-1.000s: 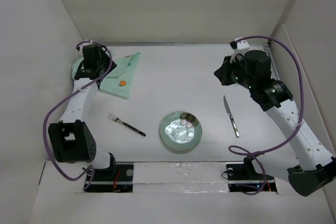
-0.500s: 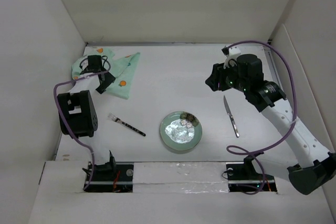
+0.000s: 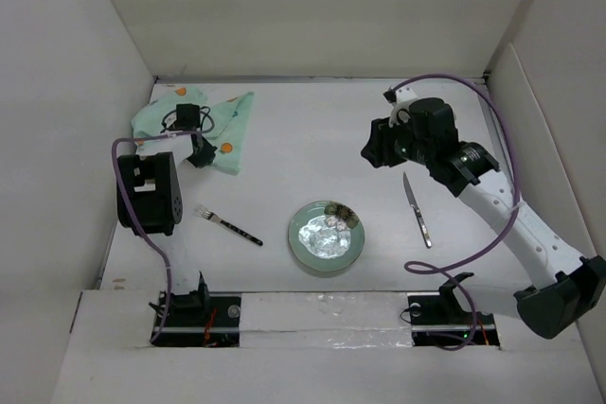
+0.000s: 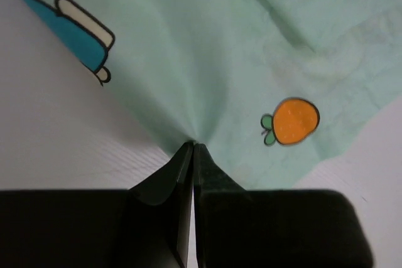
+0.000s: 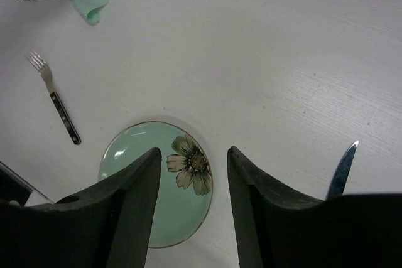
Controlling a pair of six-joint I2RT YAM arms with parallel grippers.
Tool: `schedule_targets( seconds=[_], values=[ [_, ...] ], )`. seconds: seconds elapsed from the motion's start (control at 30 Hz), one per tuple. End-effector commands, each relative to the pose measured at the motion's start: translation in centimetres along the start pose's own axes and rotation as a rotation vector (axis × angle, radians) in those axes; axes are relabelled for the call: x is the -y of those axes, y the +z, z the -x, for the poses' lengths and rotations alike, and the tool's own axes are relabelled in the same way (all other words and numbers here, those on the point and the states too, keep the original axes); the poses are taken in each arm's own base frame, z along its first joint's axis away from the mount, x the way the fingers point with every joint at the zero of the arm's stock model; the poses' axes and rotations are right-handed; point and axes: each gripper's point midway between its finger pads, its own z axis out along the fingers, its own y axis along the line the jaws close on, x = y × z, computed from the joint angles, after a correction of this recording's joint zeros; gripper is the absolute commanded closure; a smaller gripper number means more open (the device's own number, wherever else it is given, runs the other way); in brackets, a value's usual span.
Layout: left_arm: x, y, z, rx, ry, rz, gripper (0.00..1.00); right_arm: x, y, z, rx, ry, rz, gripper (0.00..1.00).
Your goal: Set the dinner table for one person
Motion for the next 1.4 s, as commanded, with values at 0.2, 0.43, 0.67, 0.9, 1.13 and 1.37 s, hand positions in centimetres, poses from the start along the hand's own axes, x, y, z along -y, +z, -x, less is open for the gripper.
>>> schedule_targets(
  seconds=[0.2, 0.43, 0.67, 0.9, 1.13, 1.37],
  values=[
    [12.9, -6.7, -2.1, 0.033, 0.193, -0.295, 1.00, -0.4, 1.5, 0.9, 0.022, -0.016, -0.008, 0.85],
    [20.3, -15.3, -8.4, 0.004, 0.352, -0.540, 1.00, 0.4, 2.2, 0.9, 0.030, -0.004, -0.034, 1.00],
    [23.2, -16.6, -15.9, -0.103, 0.577, -0.573, 0.64, 2.2, 4.1, 0.2, 0.004, 0.050, -0.075, 0.56],
    [22.2, -16.6, -6.7, 0.206, 0.519, -0.463, 0.45, 3.4, 6.7, -2.3, -0.054, 0.113, -0.071, 0.98],
    [23.7, -11.1, -6.9, 0.158, 0.781, -0.373, 0.51, 5.1, 9.9, -6.6, -0.147, 0.199, -0.082, 0.86],
    [24.5, -8.3, -10.8, 0.106, 0.884, -0.406, 0.51, 7.5, 13.3, -9.1, -0.194, 0.291, -0.139, 0.39]
  ],
)
